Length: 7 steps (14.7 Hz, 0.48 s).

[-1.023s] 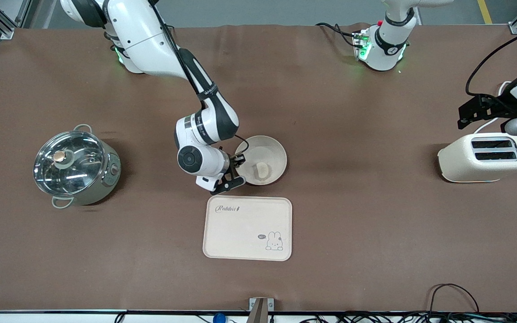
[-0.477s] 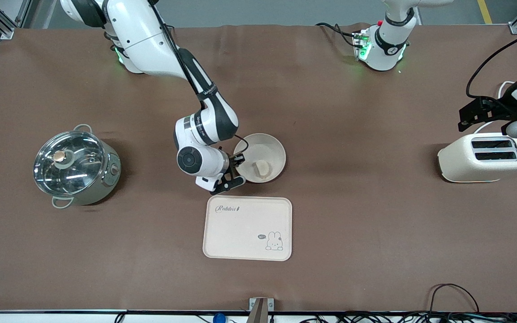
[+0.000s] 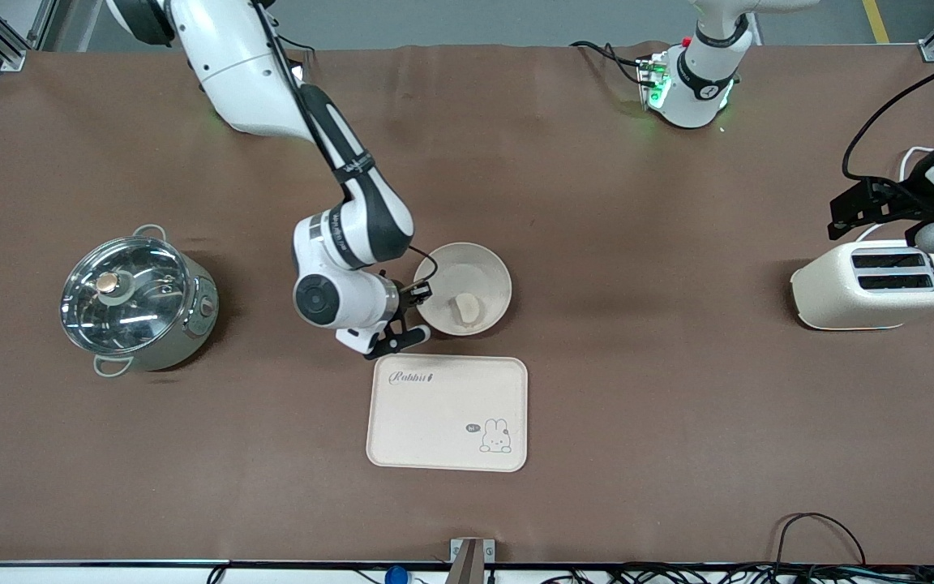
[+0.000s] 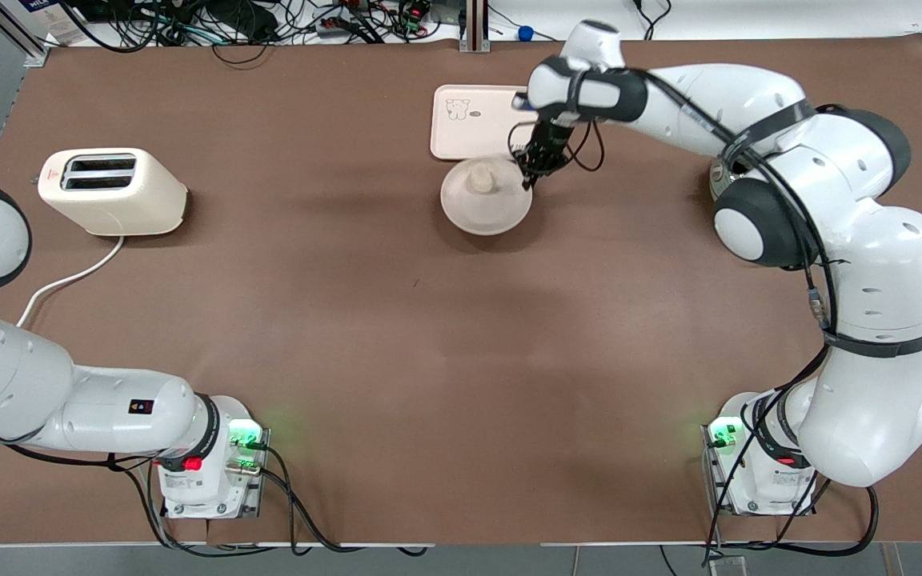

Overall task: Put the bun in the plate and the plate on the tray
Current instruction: 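Lift the plate with the right gripper and move it over the tray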

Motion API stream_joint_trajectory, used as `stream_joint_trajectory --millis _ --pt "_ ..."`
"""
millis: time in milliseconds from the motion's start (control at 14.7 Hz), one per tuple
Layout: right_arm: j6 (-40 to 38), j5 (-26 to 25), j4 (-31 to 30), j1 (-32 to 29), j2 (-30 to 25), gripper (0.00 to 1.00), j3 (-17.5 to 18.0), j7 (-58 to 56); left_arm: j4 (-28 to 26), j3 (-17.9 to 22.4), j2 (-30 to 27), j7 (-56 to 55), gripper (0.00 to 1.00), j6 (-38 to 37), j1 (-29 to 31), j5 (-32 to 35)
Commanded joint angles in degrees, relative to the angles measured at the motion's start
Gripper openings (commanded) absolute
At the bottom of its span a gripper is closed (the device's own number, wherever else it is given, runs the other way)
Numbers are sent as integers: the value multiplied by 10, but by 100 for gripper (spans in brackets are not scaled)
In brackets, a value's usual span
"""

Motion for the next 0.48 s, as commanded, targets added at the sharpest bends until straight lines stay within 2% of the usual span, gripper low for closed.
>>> stream_joint_trajectory --millis 0,205,409 --pt "-19 56 32 -39 -11 1 6 -2 14 2 7 5 100 -1 6 -10" --pt "-12 72 66 -64 -3 1 5 33 14 2 7 5 100 -1 7 -10" --pt "10 72 123 -79 28 0 5 86 14 2 8 4 100 1 8 -10"
